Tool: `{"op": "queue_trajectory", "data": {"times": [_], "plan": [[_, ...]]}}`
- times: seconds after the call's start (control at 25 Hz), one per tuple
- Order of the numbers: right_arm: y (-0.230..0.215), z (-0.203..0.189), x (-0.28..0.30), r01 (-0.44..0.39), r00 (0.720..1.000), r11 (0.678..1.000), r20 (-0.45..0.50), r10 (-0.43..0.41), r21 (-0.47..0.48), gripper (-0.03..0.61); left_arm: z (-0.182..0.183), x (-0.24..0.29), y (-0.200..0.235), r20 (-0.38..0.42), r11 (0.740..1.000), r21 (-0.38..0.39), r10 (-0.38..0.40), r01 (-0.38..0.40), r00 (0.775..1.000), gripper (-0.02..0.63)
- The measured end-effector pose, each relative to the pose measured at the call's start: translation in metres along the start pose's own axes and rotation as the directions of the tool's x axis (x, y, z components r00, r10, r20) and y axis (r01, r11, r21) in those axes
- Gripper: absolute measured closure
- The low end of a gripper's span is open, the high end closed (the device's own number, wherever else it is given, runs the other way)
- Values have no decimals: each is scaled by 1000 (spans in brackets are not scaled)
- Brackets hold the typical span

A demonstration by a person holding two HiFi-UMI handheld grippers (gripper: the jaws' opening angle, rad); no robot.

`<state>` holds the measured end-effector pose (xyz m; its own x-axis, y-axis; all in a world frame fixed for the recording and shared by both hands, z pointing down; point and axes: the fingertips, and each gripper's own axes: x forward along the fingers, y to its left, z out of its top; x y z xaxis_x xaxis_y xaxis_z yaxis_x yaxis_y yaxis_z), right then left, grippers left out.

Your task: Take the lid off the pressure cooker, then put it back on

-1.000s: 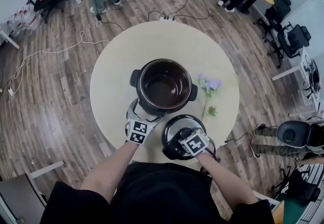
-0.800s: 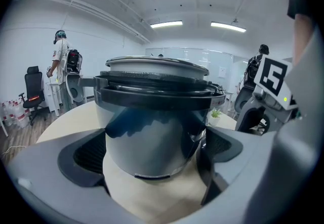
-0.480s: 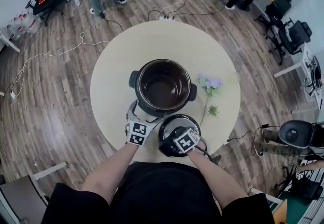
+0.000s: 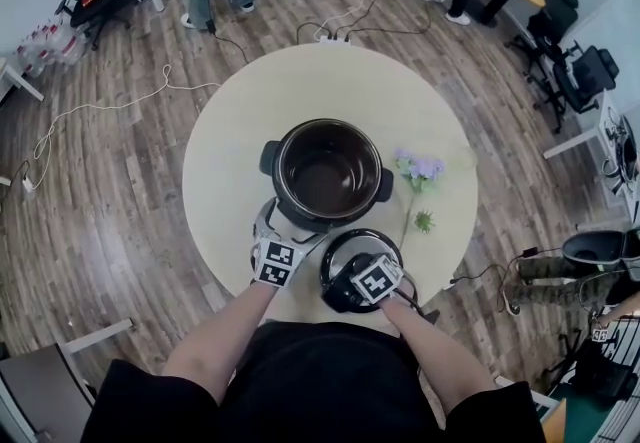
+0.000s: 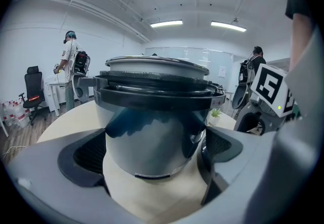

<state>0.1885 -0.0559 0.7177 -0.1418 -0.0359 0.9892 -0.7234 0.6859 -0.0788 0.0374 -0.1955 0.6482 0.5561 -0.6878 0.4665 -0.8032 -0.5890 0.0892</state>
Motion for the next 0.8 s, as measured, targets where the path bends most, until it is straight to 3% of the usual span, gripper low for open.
{"op": "queue_trajectory", "data": {"times": [0.16, 0.56, 0.8], "plan": [[-28, -5, -26, 41, 999, 999, 20, -41, 14, 293, -2, 0, 2, -3, 1000, 0, 2, -2, 1000, 23], [-68, -14, -144, -76, 997, 993, 31, 74, 86, 293, 0, 1, 1, 11, 1000, 3, -2, 2, 1000, 23], [-111, 14, -217, -72, 997, 990, 40, 68, 118, 293, -3, 2, 2, 25, 1000, 6, 3, -3, 1000, 23]]}}
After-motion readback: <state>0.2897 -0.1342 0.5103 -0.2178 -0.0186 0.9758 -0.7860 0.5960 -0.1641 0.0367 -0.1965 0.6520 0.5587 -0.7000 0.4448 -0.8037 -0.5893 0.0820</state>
